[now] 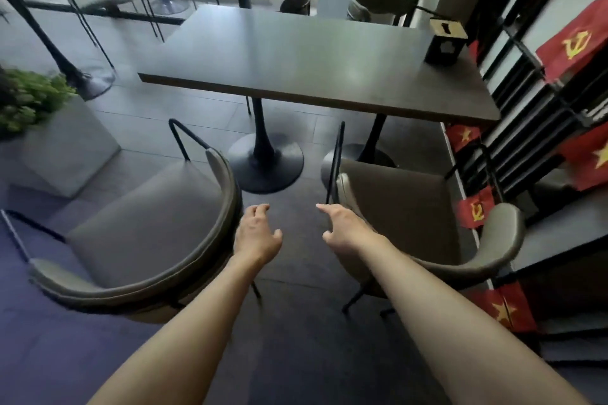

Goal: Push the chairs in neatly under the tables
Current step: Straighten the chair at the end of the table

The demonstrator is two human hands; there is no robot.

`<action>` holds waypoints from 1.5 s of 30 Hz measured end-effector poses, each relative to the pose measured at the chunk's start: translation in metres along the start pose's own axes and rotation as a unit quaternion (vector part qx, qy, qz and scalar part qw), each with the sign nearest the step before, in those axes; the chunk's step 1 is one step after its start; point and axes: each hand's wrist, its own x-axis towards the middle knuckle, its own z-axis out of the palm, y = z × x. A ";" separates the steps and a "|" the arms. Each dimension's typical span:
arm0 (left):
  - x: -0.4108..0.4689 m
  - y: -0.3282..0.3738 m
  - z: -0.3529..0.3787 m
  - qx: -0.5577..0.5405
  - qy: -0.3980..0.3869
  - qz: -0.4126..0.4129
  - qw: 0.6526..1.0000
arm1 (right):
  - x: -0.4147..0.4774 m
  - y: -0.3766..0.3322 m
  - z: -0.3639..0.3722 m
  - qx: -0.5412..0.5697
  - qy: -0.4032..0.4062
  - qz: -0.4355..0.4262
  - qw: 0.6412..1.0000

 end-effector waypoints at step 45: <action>0.031 -0.283 -0.087 0.288 -0.223 0.222 0.904 | 0.113 -0.226 0.186 -0.447 -0.088 -0.043 0.889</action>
